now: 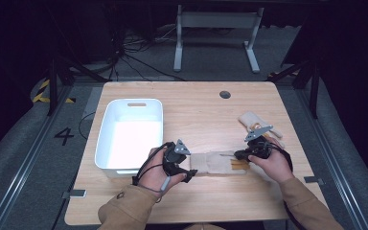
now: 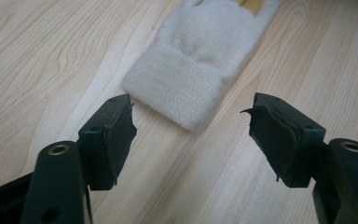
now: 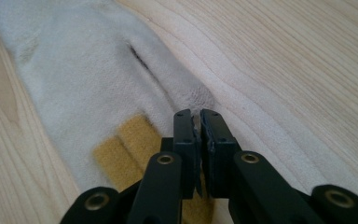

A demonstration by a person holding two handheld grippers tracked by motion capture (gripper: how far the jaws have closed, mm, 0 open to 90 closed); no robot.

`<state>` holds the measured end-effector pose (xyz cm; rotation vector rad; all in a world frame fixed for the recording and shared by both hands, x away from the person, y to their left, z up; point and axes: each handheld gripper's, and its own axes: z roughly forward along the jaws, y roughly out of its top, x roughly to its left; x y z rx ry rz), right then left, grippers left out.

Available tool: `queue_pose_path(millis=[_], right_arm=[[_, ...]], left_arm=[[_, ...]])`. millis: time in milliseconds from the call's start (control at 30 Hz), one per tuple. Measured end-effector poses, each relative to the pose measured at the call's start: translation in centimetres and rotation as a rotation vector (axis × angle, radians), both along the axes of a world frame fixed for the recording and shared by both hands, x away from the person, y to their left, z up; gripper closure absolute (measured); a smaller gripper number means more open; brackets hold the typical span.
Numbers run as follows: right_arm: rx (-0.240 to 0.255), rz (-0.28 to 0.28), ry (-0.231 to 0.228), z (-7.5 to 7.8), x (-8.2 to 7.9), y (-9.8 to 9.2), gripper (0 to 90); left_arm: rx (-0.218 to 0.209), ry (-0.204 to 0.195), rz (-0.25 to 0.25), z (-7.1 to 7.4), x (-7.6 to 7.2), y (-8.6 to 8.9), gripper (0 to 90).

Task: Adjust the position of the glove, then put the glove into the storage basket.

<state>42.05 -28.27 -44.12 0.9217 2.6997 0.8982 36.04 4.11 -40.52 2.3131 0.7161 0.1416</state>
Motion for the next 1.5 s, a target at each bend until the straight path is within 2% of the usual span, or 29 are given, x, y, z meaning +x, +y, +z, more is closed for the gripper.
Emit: queue_pose_path(millis=[233,300,467,567,600,633,733,867,933,1033,1133,1267,1400,1500], right_arm=[[0.057,-0.01,-0.027,0.7,-0.4,-0.5,78.6],[0.087,-0.03,-0.067,1.6,-0.5,-1.1,75.7],[0.141,-0.086,-0.126,2.9,-0.9,-2.2,66.9],[0.207,-0.112,-0.131,3.4,-0.9,-2.8,58.2],[0.222,-0.117,-0.133,3.5,-0.9,-3.0,57.9],[0.225,-0.122,-0.143,3.5,-1.0,-3.1,57.6],[0.23,-0.148,-0.185,3.8,-1.0,-3.5,49.5],[0.26,-0.175,-0.237,4.2,-0.9,-4.0,40.1],[0.268,-0.206,-0.251,4.4,-0.8,-4.3,35.4],[0.272,-0.236,-0.258,4.4,-0.6,-4.8,31.7],[0.264,-0.292,-0.266,4.2,0.2,-5.9,26.3],[0.229,-0.328,-0.256,3.5,1.2,-6.7,26.1],[0.214,-0.328,-0.231,2.5,2.5,-7.6,33.3],[0.23,-0.366,-0.204,1.8,3.4,-8.2,36.6]], left_arm=[[-0.004,-0.001,0.011,0.1,0.2,0.2,31.3],[-0.009,-0.001,0.021,0.3,0.3,0.4,31.4],[-0.02,-0.012,0.03,0.7,0.5,0.7,31.4],[-0.021,-0.013,0.032,0.7,0.7,0.8,31.4],[-0.02,-0.013,0.029,0.8,0.7,0.8,31.4],[-0.021,-0.013,0.029,0.8,0.7,0.8,31.4],[-0.022,-0.012,0.028,0.8,0.6,0.7,31.4],[-0.022,-0.014,0.023,0.8,0.5,0.6,31.4],[-0.023,-0.019,0.022,0.9,0.5,0.6,31.4],[-0.023,-0.018,0.023,0.9,0.4,0.6,31.3],[-0.019,-0.016,0.03,0.7,0.2,0.9,31.3],[-0.016,-0.017,0.044,0.7,0.0,1.3,31.3],[-0.01,0.0,0.06,0.2,-0.3,1.9,31.3],[-0.002,0.011,0.068,-0.1,-0.5,2.3,31.1]])
